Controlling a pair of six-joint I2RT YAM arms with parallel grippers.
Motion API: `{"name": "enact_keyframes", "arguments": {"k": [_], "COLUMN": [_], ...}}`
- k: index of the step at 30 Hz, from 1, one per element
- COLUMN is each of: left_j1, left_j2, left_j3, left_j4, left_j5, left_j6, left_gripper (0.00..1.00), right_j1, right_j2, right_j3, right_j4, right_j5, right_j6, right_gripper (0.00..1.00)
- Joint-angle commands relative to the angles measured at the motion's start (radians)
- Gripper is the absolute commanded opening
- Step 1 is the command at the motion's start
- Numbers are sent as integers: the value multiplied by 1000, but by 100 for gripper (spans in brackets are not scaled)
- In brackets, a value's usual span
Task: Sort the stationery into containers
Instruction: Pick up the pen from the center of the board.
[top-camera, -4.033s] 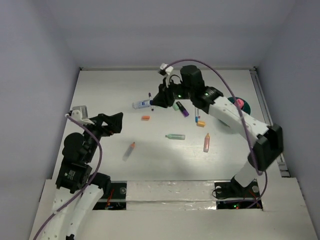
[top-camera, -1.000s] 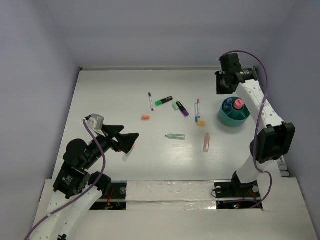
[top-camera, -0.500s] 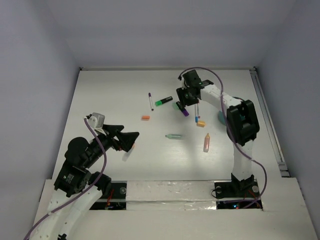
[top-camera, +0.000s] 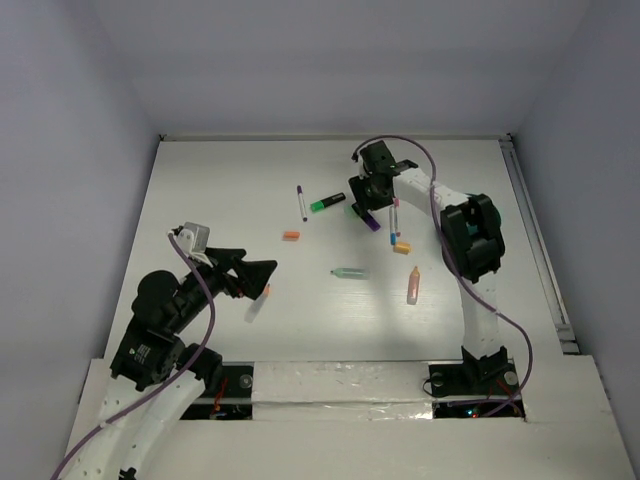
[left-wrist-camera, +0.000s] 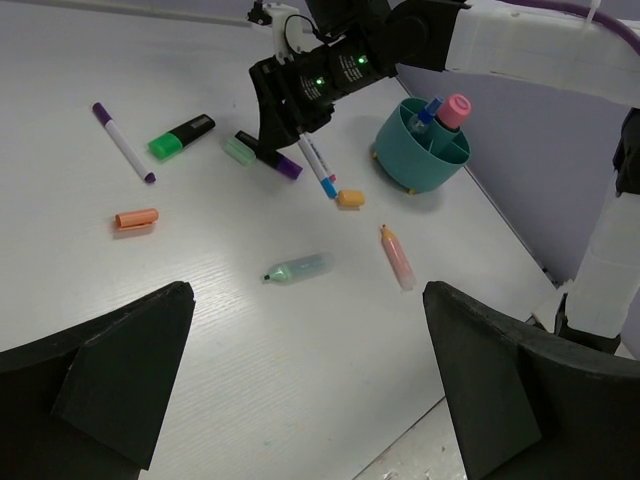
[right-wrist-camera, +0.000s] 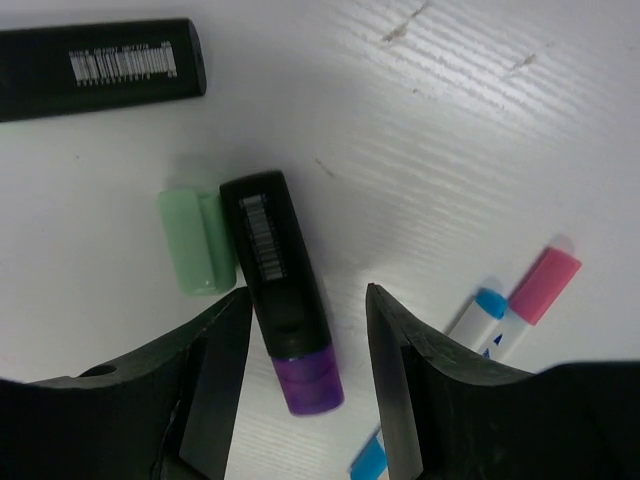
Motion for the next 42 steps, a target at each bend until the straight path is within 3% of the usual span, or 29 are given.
{"name": "enact_keyframes", "arguments": {"k": [1, 13, 16, 17, 21, 25, 29, 33, 42], "left_j1": [11, 20, 20, 20, 20, 29, 29, 29, 29], "left_j2": [18, 23, 23, 21, 20, 17, 12, 6, -13], "left_j3": [-12, -12, -12, -12, -12, -12, -12, -12, -14], "left_j4": [38, 38, 38, 36, 38, 38, 39, 41, 49], "left_j5": [7, 9, 9, 10, 10, 9, 9, 12, 27], "left_j6": [0, 0, 0, 0, 0, 0, 0, 2, 5], "left_gripper": [99, 99, 99, 99, 99, 99, 99, 99, 99], "right_j1": [7, 7, 7, 7, 7, 7, 7, 7, -2], "right_j2": [56, 208, 218, 221, 196, 110, -23, -266, -897], "right_j3": [75, 311, 322, 325, 313, 297, 258, 112, -532], "right_j4": [32, -44, -47, -53, -25, 45, 133, 246, 588], "right_j5": [15, 23, 30, 46, 73, 93, 107, 175, 569], "right_j6": [-32, -54, -46, -43, -45, -42, 4, 49, 159], "right_gripper": [55, 49, 37, 23, 13, 12, 11, 10, 11]}}
